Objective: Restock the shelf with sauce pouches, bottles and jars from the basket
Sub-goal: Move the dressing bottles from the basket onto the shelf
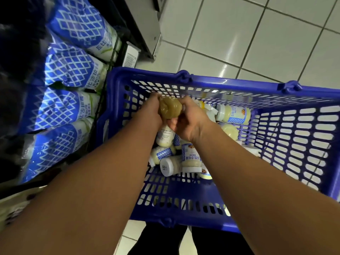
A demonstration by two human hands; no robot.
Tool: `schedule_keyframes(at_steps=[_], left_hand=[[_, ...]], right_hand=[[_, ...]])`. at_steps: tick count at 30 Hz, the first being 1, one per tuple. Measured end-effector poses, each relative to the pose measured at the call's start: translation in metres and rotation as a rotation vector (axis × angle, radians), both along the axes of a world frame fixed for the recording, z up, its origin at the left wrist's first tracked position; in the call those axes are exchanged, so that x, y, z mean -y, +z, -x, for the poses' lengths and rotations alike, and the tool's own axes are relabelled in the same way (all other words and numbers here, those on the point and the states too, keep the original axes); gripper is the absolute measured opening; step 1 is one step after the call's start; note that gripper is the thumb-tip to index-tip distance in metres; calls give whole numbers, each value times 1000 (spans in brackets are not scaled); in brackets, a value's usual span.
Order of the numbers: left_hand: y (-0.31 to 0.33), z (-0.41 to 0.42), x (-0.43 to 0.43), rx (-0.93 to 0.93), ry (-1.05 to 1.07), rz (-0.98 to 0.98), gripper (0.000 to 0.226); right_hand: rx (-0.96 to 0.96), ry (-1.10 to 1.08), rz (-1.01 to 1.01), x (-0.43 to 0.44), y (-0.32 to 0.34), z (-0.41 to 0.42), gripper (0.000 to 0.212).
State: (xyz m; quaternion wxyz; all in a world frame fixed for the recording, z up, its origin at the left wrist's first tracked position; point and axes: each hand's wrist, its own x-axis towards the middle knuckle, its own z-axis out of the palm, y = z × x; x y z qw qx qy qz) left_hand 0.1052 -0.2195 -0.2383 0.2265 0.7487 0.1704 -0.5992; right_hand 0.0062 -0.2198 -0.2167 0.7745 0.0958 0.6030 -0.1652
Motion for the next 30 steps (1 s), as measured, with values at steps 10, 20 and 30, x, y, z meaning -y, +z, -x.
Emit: schedule_keyframes(at_steps=[10,20,30], left_hand=[[35,19,-38,300,-444,148,43],[114,18,-104,-489,-274,237,58],[220,59,-98,-273,-202,524,43]], right_hand=[[19,194,41,-45,28,59,14],[61,288,193,-91,97,111,52],[-69,343,510,-97,226,125,66]])
